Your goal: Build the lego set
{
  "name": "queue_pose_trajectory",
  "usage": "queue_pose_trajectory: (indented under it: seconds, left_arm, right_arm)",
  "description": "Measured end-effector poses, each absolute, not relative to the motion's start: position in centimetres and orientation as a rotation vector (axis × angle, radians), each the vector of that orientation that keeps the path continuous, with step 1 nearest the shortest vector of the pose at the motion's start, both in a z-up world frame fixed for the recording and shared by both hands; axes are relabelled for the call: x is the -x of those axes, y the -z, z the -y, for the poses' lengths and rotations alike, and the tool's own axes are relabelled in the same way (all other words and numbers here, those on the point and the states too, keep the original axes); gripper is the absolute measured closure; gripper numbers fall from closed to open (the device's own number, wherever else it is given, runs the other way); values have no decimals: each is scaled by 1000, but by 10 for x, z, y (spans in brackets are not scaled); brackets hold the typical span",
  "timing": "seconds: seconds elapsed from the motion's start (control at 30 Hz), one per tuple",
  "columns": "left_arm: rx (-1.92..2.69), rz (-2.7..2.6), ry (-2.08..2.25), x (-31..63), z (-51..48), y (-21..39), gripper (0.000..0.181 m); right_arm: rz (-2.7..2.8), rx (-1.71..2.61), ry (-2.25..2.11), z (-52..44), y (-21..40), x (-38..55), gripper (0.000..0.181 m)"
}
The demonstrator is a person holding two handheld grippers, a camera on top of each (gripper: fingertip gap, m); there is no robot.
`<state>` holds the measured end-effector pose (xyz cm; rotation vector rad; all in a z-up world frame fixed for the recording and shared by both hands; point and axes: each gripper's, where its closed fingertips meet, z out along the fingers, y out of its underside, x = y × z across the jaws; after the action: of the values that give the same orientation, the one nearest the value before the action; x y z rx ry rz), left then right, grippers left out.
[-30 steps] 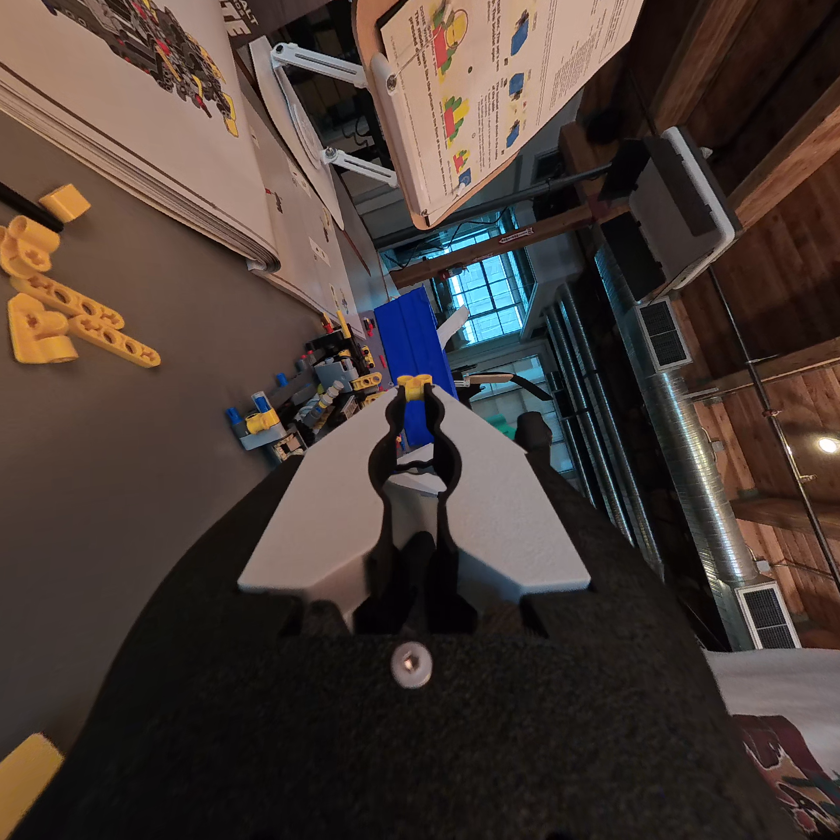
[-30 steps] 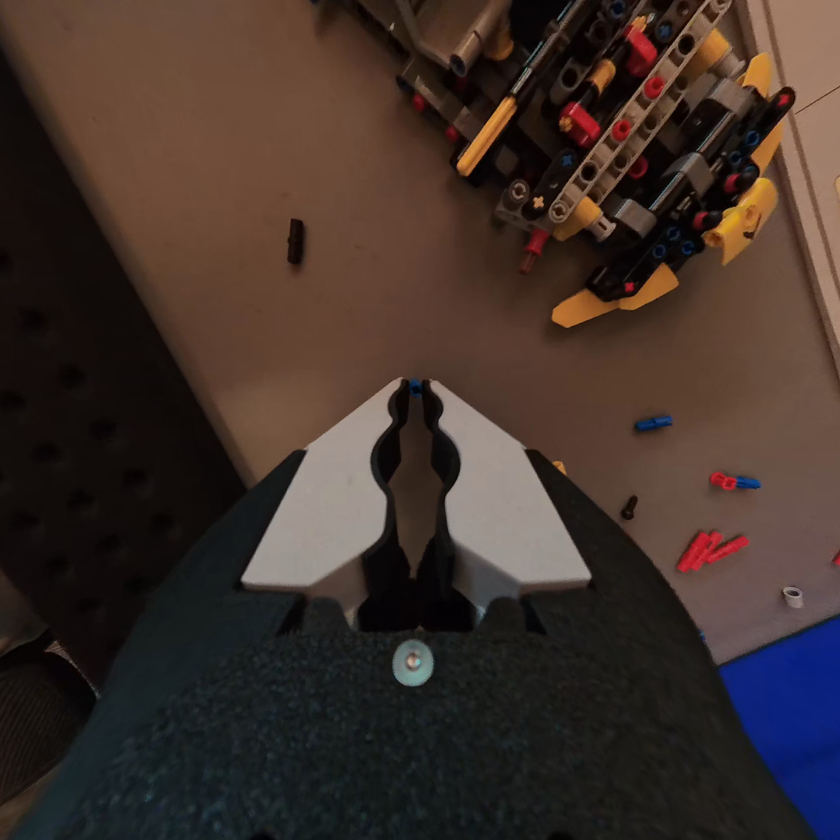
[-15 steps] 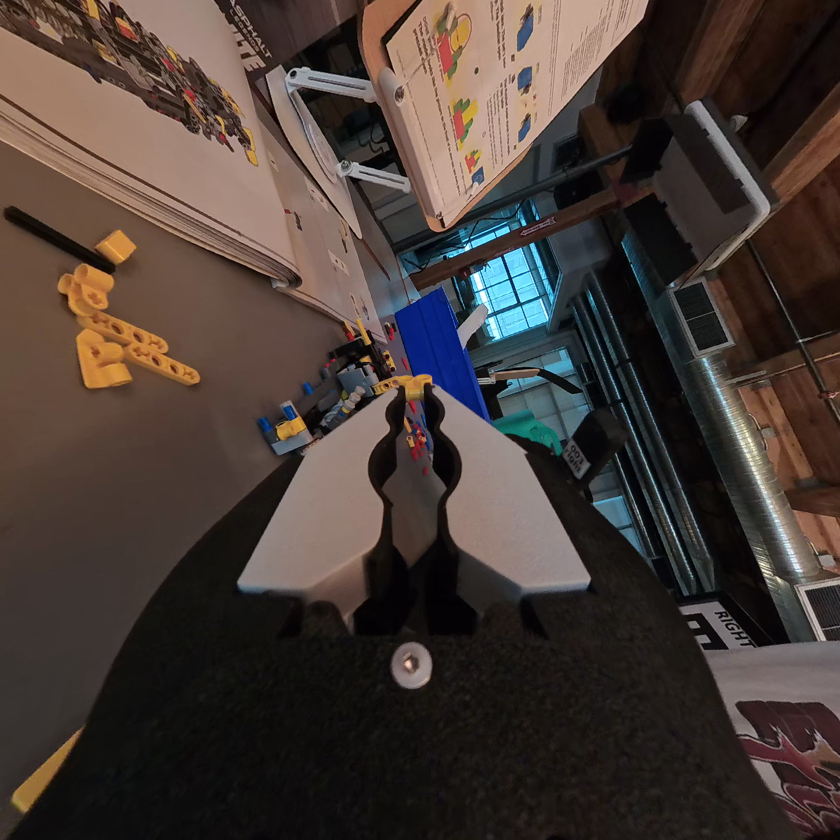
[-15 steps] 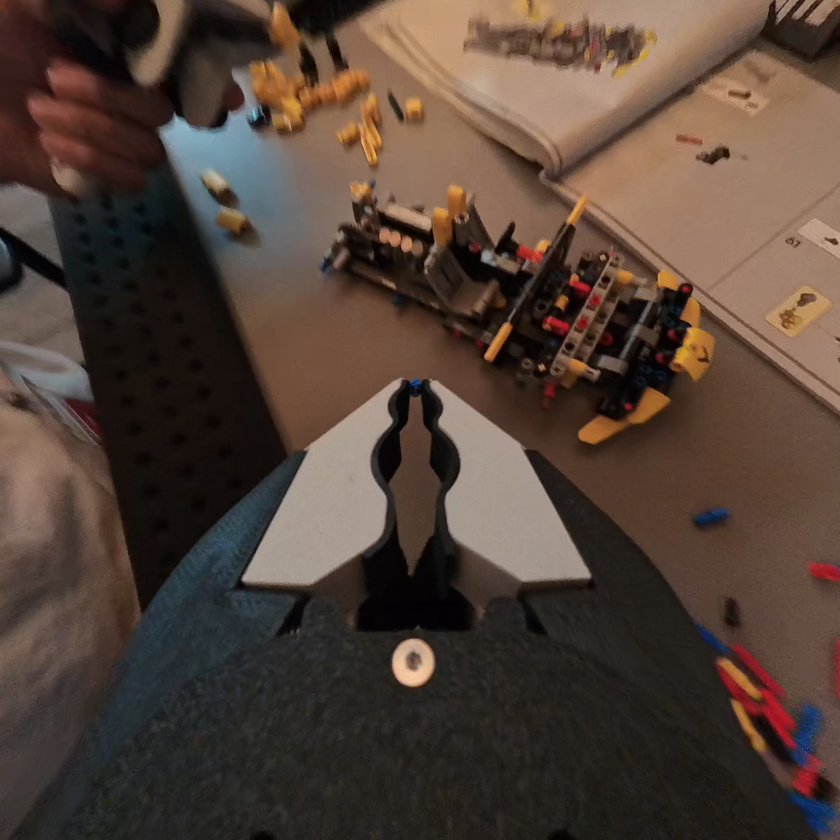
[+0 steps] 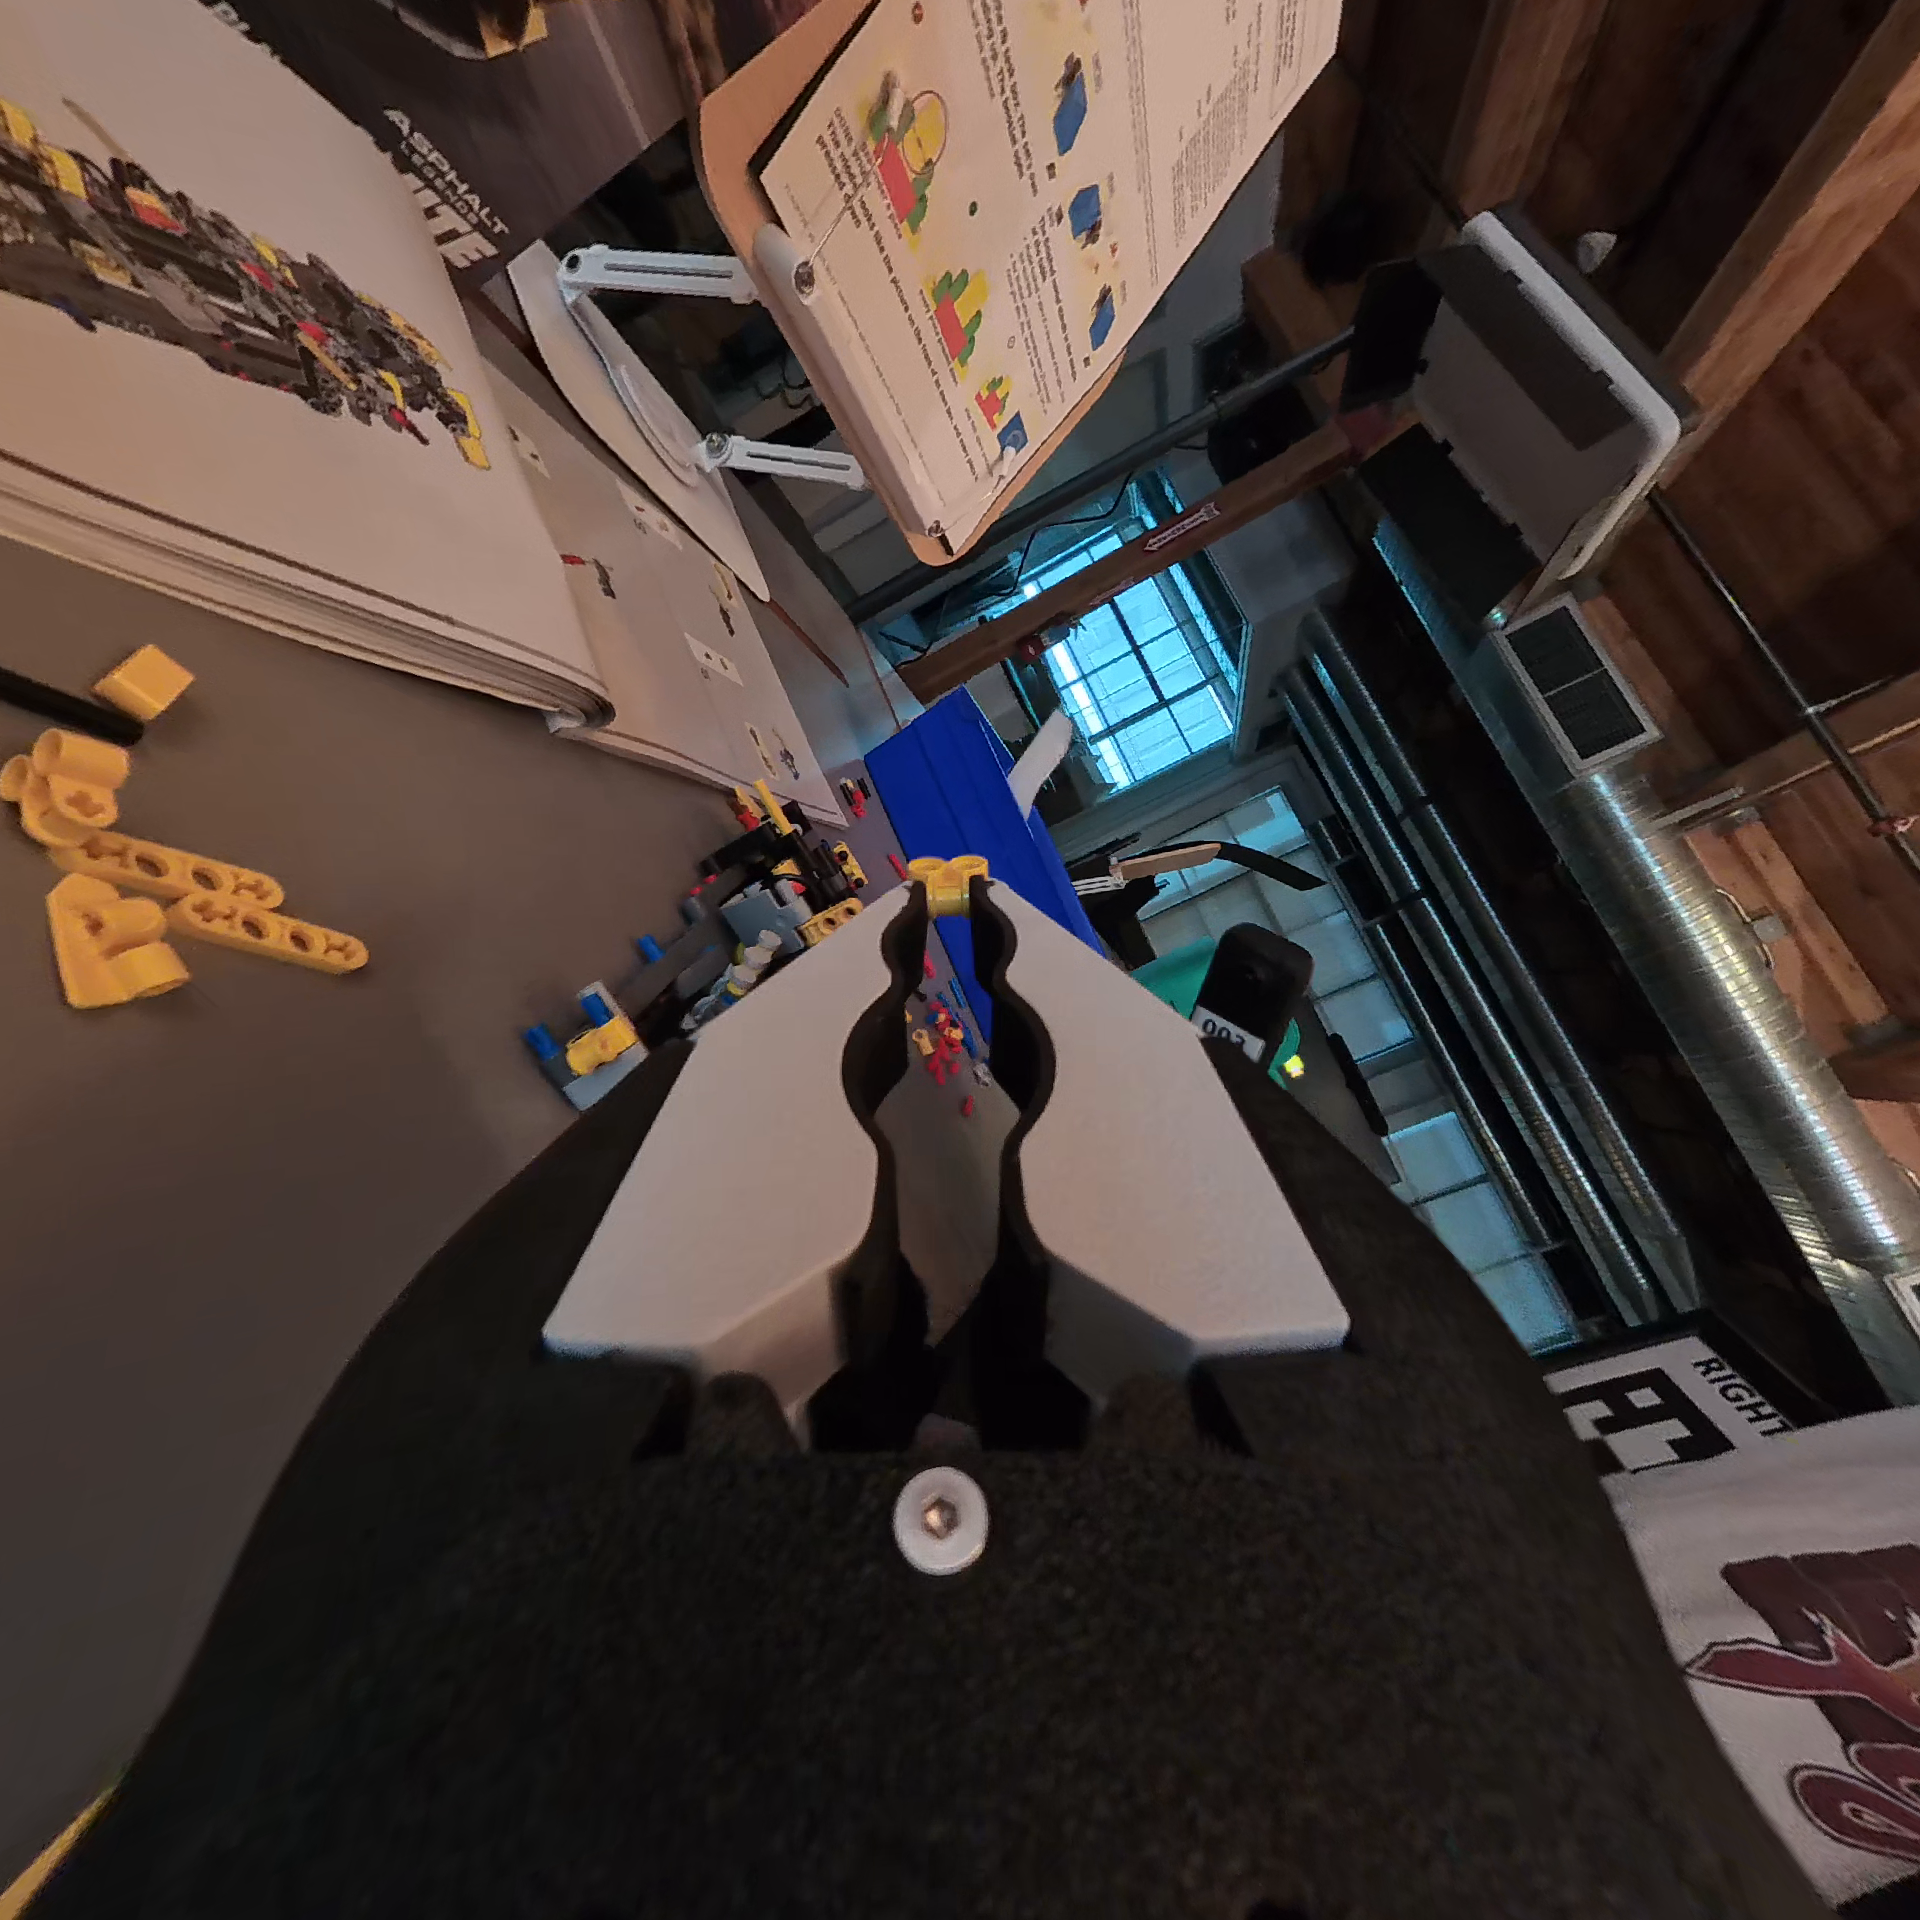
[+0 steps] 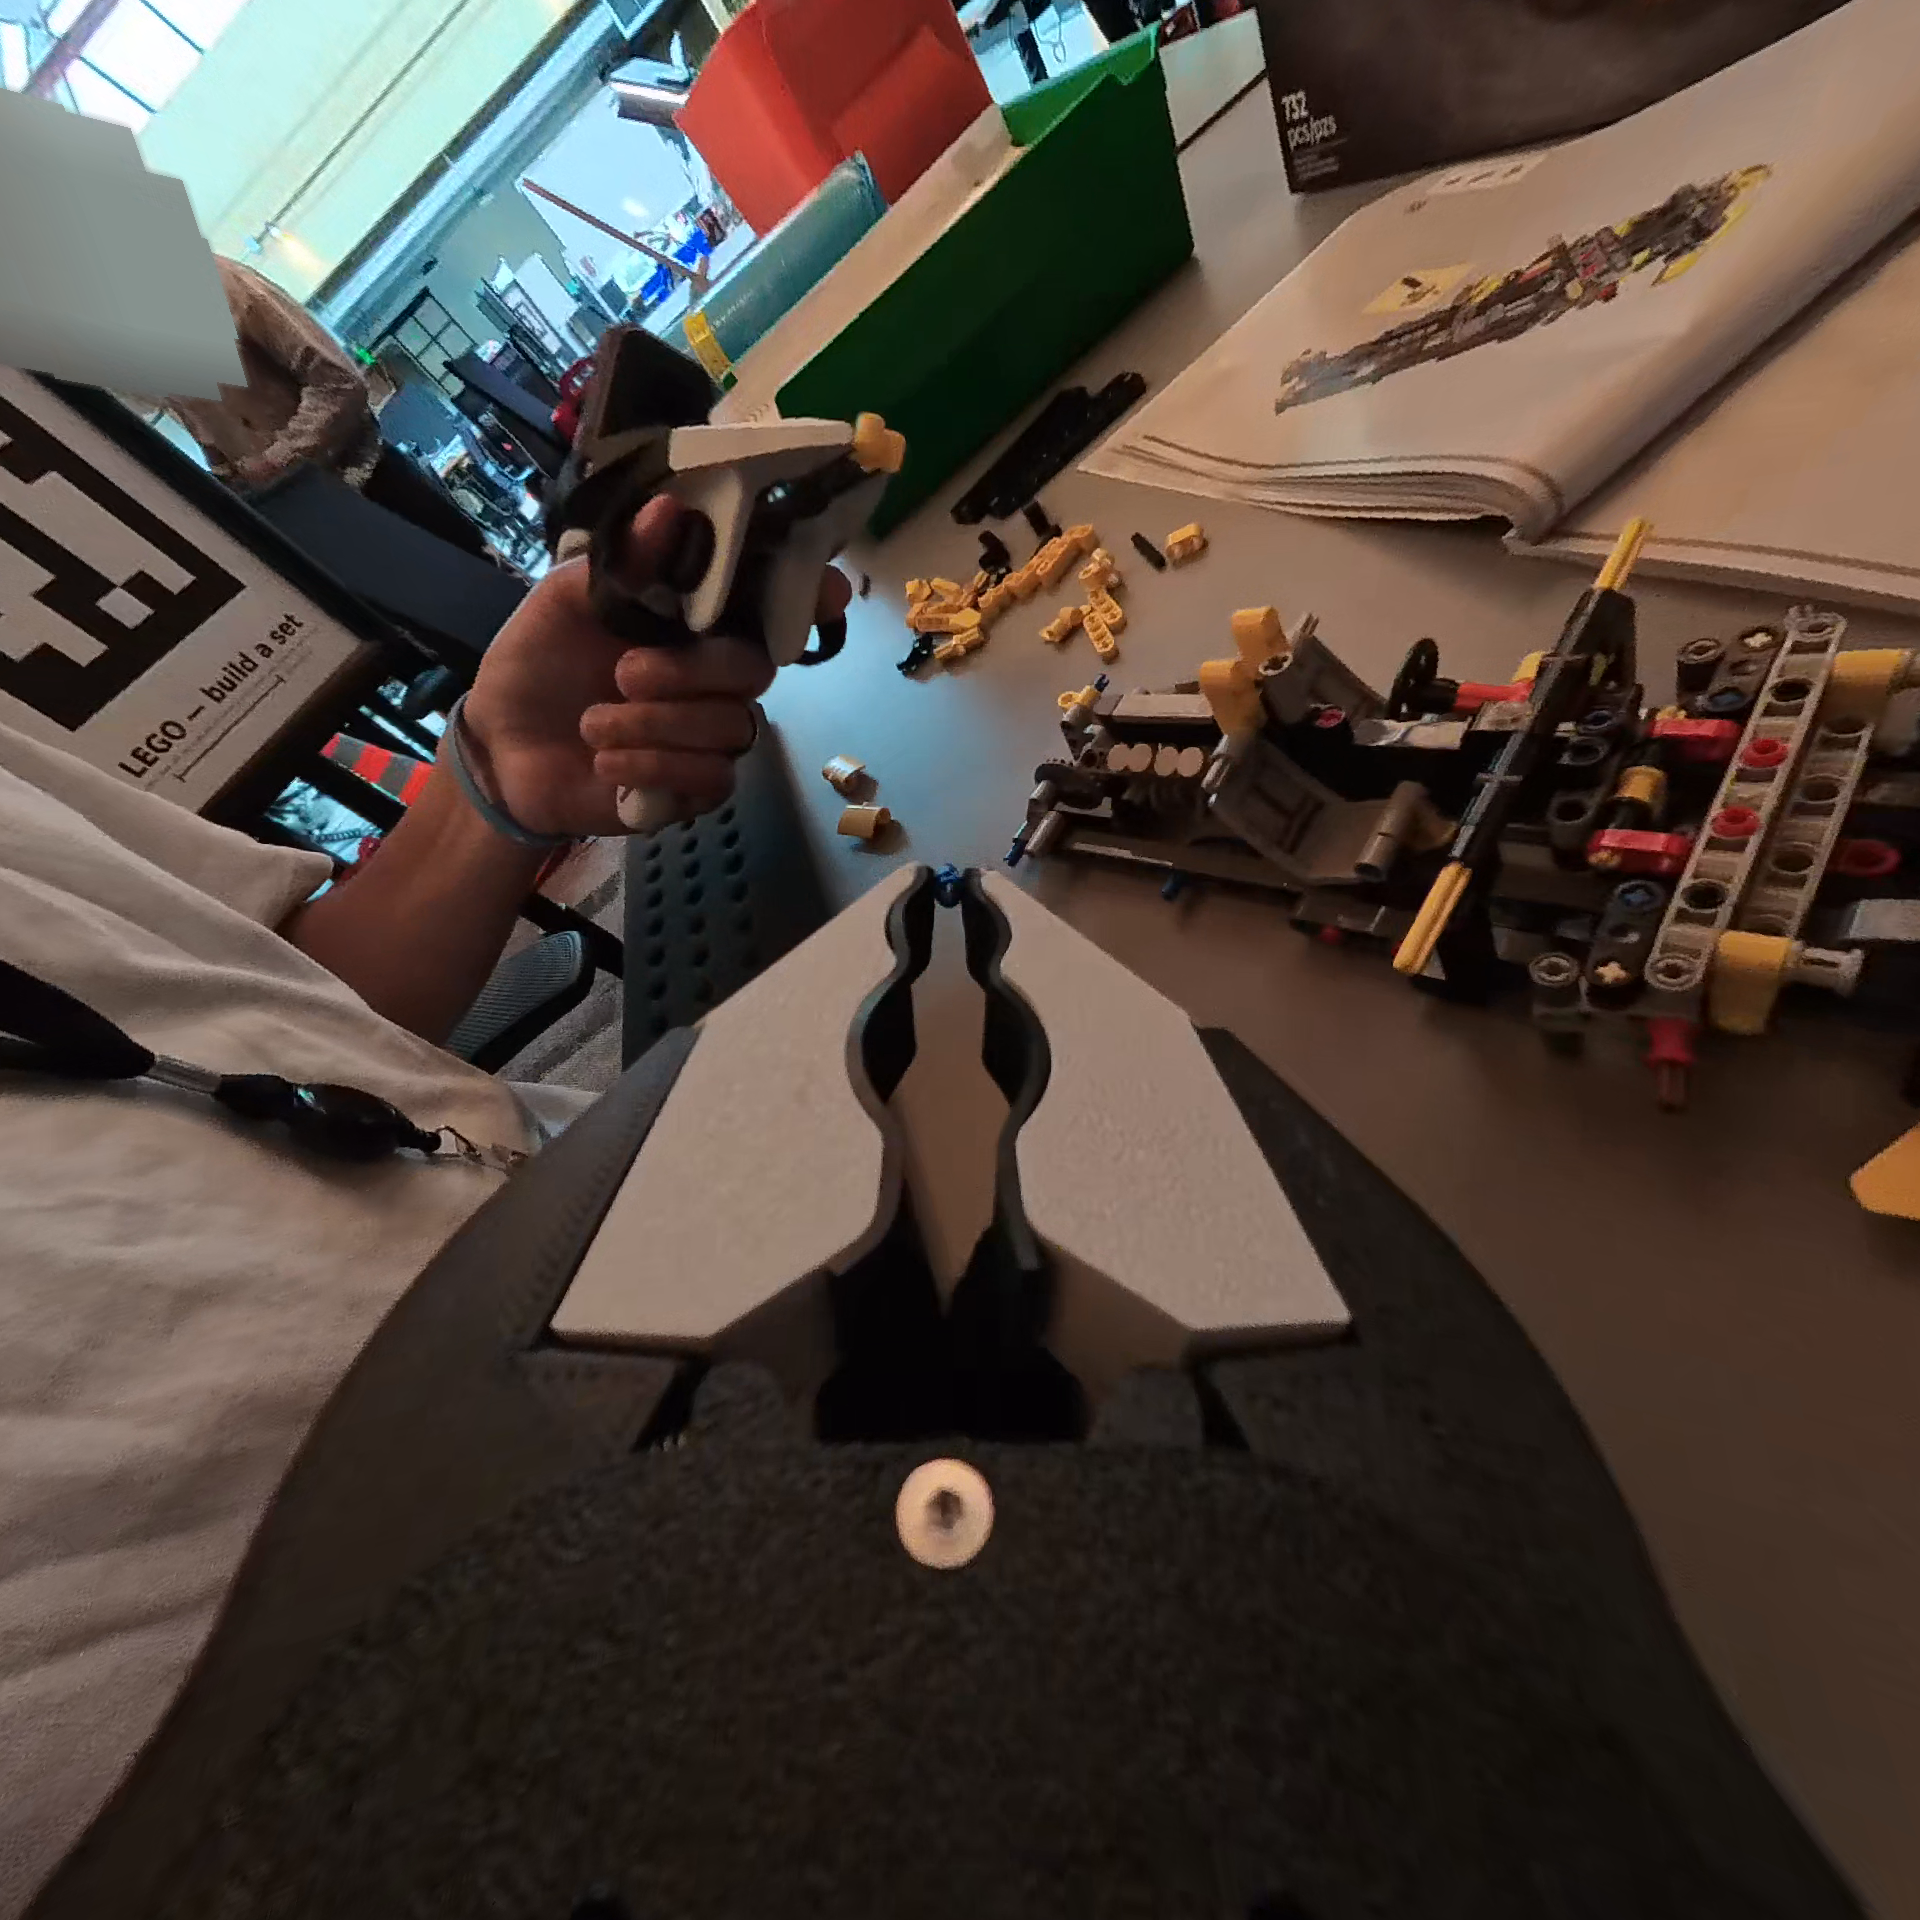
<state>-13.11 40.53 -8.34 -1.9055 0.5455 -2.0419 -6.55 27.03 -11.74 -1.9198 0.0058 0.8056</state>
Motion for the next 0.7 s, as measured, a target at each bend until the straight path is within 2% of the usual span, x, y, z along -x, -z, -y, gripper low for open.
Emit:
queue_pose_trajectory:
  seconds: [0.7]
  left_arm:
    - [1687, -924, 1709, 122, -383, 71, 173]
  right_arm:
    - [67, 1863, -799, -271, 102, 78, 177]
